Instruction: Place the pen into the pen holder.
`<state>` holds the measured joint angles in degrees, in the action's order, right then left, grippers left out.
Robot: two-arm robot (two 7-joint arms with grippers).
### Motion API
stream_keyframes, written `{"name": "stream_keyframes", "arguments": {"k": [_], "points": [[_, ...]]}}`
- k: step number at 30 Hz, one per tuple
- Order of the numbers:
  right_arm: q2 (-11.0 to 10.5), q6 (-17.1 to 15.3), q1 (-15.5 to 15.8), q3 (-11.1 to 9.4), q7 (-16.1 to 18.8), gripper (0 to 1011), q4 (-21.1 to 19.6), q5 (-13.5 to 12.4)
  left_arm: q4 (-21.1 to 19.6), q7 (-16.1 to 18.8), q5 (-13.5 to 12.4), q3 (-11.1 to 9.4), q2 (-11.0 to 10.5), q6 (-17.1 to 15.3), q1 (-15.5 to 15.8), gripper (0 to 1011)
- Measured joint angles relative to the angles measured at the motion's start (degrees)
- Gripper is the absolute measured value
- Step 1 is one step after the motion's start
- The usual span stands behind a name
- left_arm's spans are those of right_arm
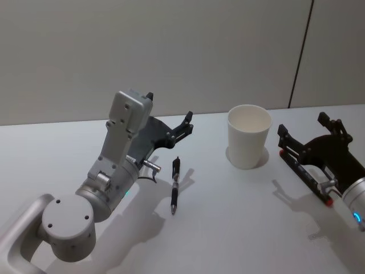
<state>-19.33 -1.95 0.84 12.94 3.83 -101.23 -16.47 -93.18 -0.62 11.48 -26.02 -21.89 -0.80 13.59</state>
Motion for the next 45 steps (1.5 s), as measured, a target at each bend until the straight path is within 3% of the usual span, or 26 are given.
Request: {"name": "stream_keyframes", "arguments": {"k": [45], "points": [[0.0,0.0,0.0,0.0,0.0,1002,0.0,0.0,0.0,0.0,0.0,0.0,0.0,0.0,0.0,1001]]}}
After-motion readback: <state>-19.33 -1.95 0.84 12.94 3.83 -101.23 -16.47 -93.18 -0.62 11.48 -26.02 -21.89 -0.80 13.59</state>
